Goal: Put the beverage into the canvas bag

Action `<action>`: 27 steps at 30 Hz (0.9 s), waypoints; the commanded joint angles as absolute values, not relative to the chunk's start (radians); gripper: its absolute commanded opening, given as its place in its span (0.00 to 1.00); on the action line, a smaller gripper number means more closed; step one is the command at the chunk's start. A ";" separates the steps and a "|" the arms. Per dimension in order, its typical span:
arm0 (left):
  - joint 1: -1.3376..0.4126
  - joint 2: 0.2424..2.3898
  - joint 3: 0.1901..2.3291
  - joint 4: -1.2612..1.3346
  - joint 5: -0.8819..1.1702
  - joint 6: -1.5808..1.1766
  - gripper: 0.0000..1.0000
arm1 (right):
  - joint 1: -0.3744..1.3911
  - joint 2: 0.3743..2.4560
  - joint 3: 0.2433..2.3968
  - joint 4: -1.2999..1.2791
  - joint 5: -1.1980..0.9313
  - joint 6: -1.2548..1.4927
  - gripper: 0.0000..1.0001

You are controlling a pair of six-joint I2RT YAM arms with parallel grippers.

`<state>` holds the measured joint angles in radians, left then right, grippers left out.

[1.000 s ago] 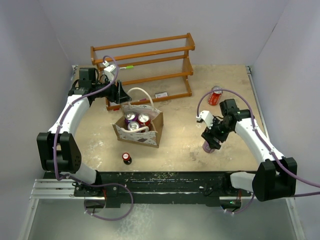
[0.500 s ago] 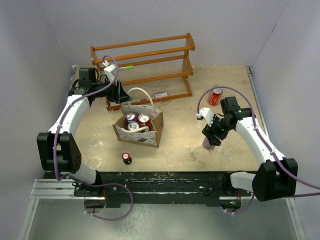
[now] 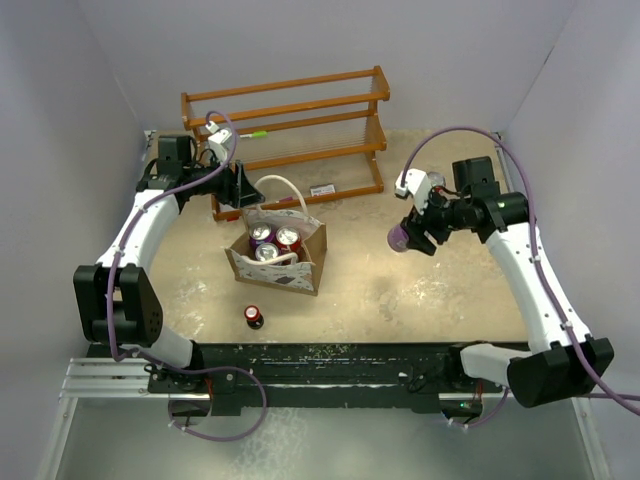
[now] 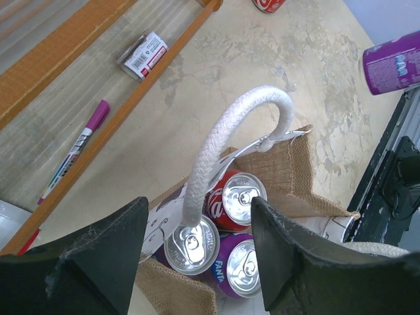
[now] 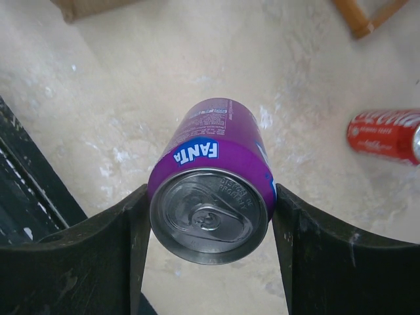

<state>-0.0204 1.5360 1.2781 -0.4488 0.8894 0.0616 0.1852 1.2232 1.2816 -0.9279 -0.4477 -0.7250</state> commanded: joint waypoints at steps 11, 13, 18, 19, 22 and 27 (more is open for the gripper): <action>-0.007 1.417 1.423 -0.661 0.922 0.283 0.86 | 0.400 1.315 1.597 -0.811 -0.594 -0.549 0.00; 0.002 1.398 1.452 -0.734 0.923 0.351 0.89 | 0.435 1.335 1.624 -0.792 -0.600 -0.533 0.00; 0.009 1.314 1.438 -0.900 0.982 0.560 0.90 | 0.523 1.393 1.677 -0.725 -0.595 -0.484 0.00; 0.009 1.298 1.430 -0.942 0.999 0.602 0.90 | 0.541 1.407 1.687 -0.713 -0.596 -0.477 0.00; 0.008 1.266 1.413 -1.087 1.063 0.776 0.89 | 0.587 1.450 1.719 -0.670 -0.597 -0.450 0.00; 0.000 1.250 1.385 -1.326 1.146 1.059 0.84 | 0.645 1.518 1.751 -0.598 -0.595 -0.401 0.00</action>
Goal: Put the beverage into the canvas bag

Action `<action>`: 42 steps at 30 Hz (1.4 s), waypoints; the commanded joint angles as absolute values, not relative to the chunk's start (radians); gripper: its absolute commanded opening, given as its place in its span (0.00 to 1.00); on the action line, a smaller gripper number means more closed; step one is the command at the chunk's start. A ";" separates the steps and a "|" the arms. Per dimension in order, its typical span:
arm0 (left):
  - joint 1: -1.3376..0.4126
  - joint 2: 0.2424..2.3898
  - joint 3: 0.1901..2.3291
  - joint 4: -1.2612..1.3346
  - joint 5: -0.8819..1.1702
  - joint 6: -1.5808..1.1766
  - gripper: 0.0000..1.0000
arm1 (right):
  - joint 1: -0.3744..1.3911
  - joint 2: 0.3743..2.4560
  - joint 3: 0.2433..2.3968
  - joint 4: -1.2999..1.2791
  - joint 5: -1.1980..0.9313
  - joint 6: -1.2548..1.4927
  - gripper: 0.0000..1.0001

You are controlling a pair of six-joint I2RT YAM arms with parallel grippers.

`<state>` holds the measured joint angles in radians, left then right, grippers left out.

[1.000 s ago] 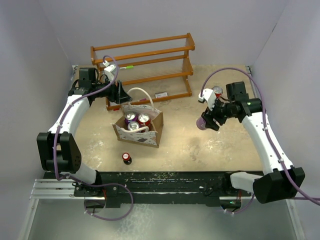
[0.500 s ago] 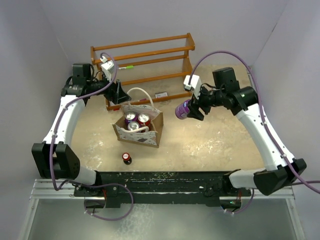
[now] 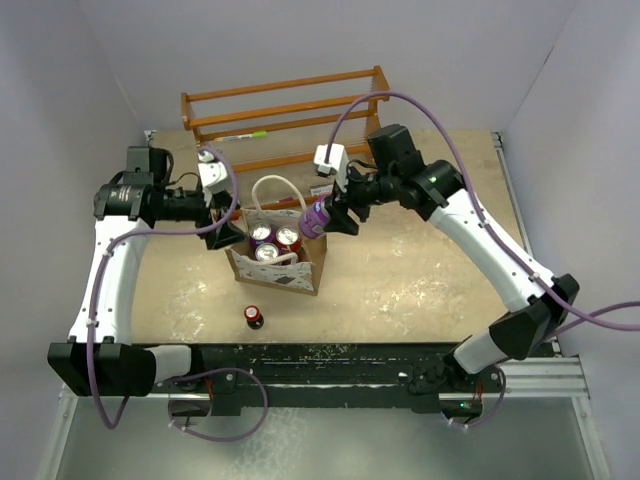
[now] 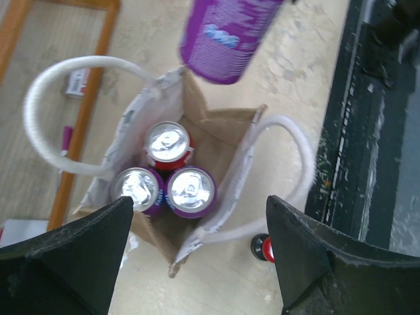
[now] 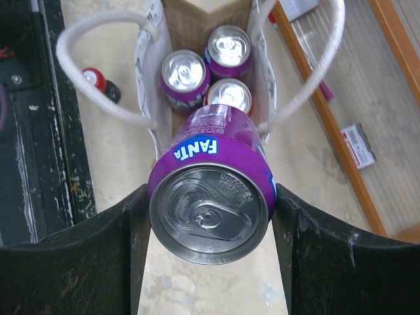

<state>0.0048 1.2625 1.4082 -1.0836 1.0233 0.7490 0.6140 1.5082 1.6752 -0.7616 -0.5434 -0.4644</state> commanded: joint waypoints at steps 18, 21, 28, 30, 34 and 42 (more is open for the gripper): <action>-0.048 1.263 1.228 -1.334 1.256 1.324 0.49 | 0.722 1.700 1.809 -0.562 -0.542 -0.320 0.00; -0.059 1.272 1.203 -1.368 1.235 1.373 0.43 | 0.724 1.707 1.805 -0.586 -0.516 -0.337 0.00; -0.070 1.270 1.181 -1.451 1.182 1.467 0.23 | 0.724 1.660 1.743 -0.645 -0.430 -0.366 0.00; -0.073 1.266 1.177 -1.470 1.162 1.493 0.18 | 0.722 1.649 1.730 -0.657 -0.422 -0.378 0.00; -0.078 1.256 1.160 -1.476 1.107 1.513 0.13 | 0.722 1.621 1.687 -0.667 -0.370 -0.392 0.00; -0.082 1.239 1.136 -1.494 1.025 1.528 0.08 | 0.722 1.620 1.659 -0.727 -0.366 -0.425 0.00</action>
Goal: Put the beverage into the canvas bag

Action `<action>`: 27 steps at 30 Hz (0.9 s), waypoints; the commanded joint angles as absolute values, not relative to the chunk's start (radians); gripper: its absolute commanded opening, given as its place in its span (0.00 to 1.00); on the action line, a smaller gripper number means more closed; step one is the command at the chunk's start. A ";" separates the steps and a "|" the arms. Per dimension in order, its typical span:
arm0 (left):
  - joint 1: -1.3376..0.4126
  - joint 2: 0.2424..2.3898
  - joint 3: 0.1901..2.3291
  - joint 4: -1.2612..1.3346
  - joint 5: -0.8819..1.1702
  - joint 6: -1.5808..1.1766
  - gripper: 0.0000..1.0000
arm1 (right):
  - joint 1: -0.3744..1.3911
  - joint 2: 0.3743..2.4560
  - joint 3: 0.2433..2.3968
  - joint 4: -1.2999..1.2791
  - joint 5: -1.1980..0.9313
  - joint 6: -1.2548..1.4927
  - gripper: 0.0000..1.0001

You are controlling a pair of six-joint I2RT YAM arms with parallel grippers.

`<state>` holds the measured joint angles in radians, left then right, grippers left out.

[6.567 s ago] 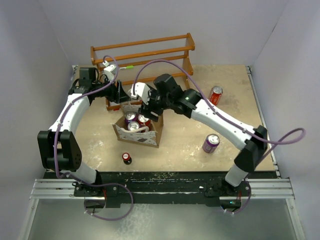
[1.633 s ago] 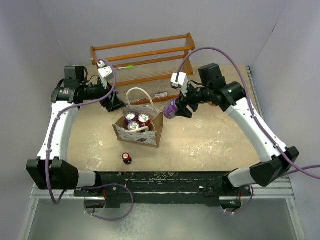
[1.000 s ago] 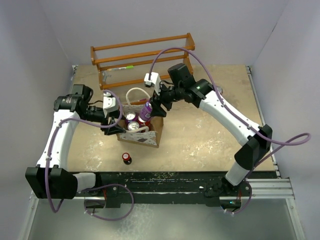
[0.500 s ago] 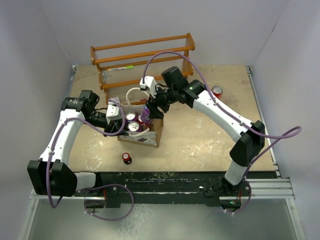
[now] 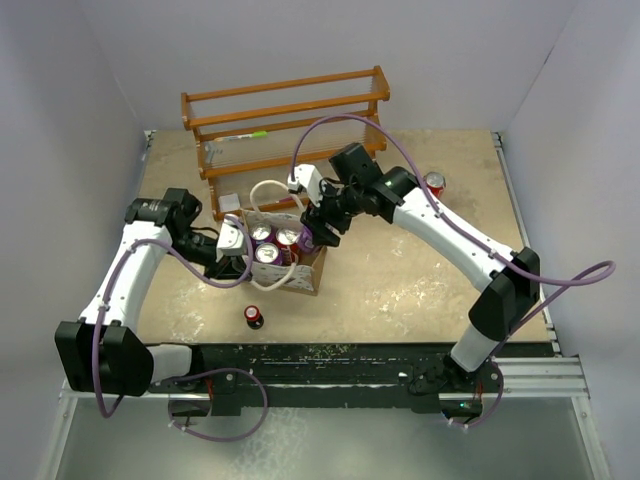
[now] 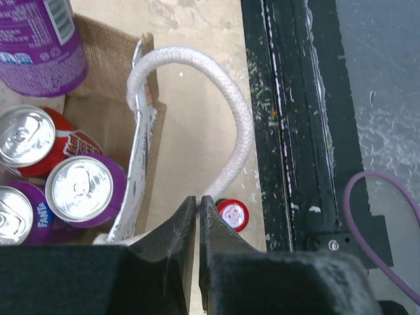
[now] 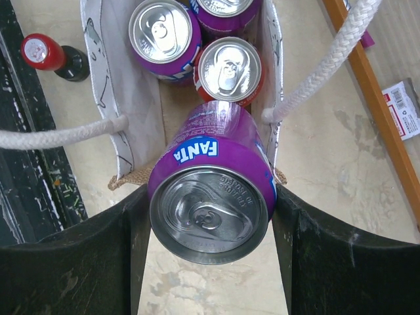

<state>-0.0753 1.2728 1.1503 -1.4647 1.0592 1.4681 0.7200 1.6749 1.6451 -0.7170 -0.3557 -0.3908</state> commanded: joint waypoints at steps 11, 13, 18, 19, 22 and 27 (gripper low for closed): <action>-0.084 1.199 1.103 -1.450 1.035 1.506 0.10 | 0.779 1.727 1.763 -0.838 -0.519 -0.501 0.00; -0.084 1.191 1.094 -1.439 1.033 1.498 0.10 | 0.801 1.737 1.760 -0.846 -0.507 -0.510 0.00; -0.085 1.163 1.069 -1.409 1.022 1.484 0.12 | 0.836 1.758 1.757 -0.870 -0.463 -0.529 0.00; -0.084 1.158 1.066 -1.404 1.018 1.484 0.13 | 0.841 1.760 1.757 -0.873 -0.457 -0.531 0.00; -0.084 1.147 1.050 -1.387 1.002 1.483 0.14 | 0.851 1.774 1.756 -0.877 -0.433 -0.525 0.00; -0.084 1.139 1.033 -1.362 0.991 1.485 0.14 | 0.862 1.798 1.759 -0.858 -0.359 -0.490 0.00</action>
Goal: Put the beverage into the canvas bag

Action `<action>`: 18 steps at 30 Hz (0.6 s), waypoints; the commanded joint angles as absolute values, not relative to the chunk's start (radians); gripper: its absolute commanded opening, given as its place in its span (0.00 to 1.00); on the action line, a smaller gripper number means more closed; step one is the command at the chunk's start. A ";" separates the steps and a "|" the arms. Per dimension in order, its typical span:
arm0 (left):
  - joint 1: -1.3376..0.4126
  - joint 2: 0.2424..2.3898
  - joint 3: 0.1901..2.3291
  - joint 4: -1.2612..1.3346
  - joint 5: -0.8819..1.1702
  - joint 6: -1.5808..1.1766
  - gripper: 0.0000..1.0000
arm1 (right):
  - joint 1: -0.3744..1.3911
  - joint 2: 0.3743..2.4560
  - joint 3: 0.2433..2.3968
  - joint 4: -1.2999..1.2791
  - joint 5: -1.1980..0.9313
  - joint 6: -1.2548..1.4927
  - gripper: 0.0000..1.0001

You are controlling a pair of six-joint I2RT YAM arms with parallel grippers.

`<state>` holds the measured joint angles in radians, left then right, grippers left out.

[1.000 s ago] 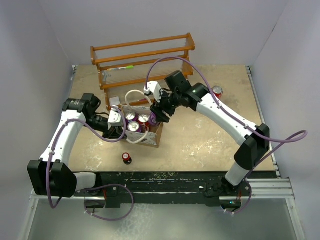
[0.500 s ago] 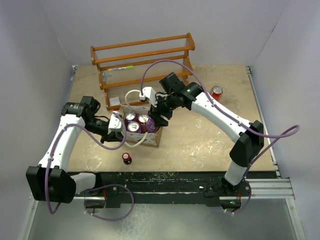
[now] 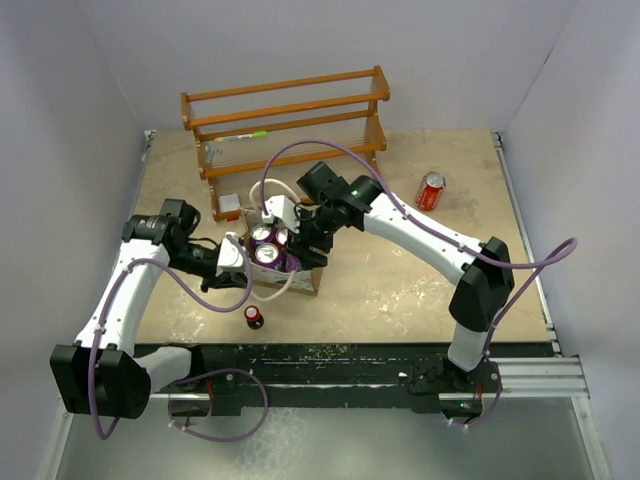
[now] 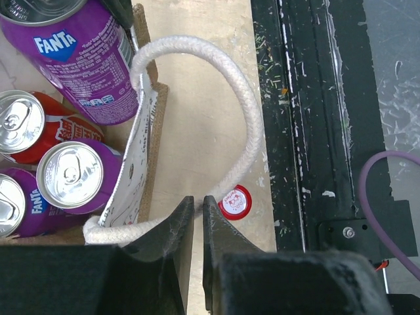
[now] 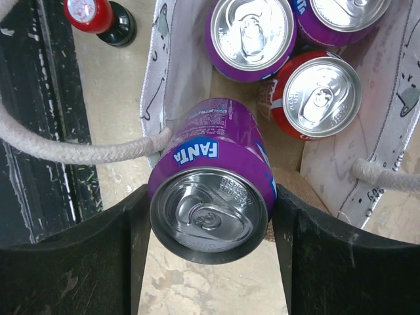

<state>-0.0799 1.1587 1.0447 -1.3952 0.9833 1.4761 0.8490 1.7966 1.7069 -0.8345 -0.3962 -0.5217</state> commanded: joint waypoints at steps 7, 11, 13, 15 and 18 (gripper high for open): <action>-0.084 1.146 1.031 -1.338 1.010 1.479 0.13 | 0.864 1.849 1.815 -0.847 -0.306 -0.436 0.00; -0.084 1.145 1.028 -1.333 1.015 1.478 0.13 | 0.863 1.887 1.848 -0.859 -0.296 -0.407 0.00; -0.083 1.144 1.024 -1.334 1.012 1.482 0.12 | 0.863 1.900 1.856 -0.864 -0.291 -0.394 0.00; -0.084 1.140 1.017 -1.335 1.001 1.490 0.11 | 0.862 1.910 1.868 -0.873 -0.289 -0.379 0.00; -0.084 1.135 1.012 -1.335 0.982 1.498 0.09 | 0.863 1.925 1.899 -0.925 -0.341 -0.366 0.00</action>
<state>-0.0799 1.1561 1.0206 -1.3441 0.9791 1.4765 0.8574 1.9221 1.8282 -0.8776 -0.3126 -0.4038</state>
